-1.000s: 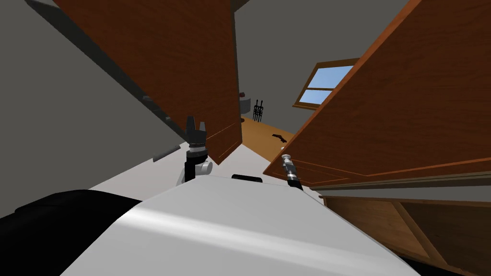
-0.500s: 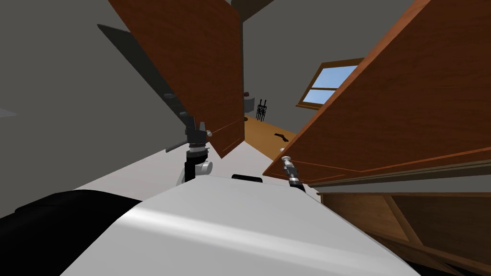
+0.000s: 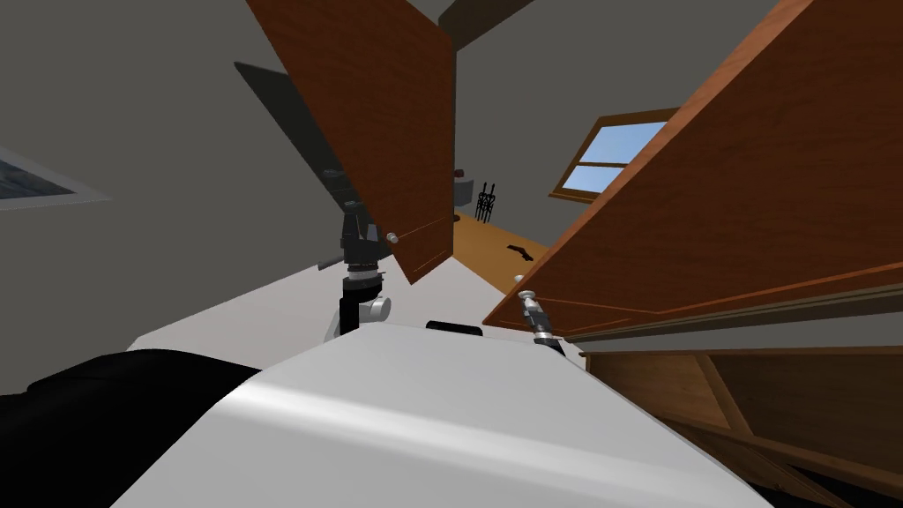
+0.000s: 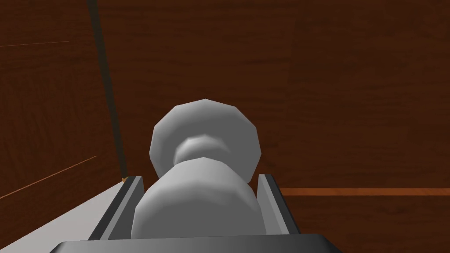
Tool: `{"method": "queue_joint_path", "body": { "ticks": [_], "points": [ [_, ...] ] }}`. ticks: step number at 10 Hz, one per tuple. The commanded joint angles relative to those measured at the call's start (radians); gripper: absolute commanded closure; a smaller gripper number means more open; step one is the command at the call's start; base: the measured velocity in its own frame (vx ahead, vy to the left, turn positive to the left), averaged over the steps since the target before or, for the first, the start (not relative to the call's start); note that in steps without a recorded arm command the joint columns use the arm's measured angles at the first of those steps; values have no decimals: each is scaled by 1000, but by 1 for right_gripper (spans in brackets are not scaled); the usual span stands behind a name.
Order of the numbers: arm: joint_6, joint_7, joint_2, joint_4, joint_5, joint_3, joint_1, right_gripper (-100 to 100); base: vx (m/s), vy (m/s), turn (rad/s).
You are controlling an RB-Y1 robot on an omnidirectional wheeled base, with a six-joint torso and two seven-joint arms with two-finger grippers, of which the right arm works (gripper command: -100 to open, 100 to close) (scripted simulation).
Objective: Pull the door open
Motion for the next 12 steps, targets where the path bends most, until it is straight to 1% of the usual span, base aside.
{"method": "queue_joint_path", "body": {
  "ticks": [1,5,6,7,8,12],
  "points": [
    [-27,-16,-13,3,8,14,13,100,-175,-77,133],
    [-86,-54,-42,17,27,45,37,100,-209,-59,110],
    [-72,-46,-37,11,25,41,33,100,-96,-28,19],
    [-90,-55,-41,23,29,51,38,100,-146,-26,135],
    [-95,-58,-42,26,30,52,38,100,-188,-73,145],
    [-142,-80,-55,56,37,70,44,100,-199,-65,155]
  ]
}}
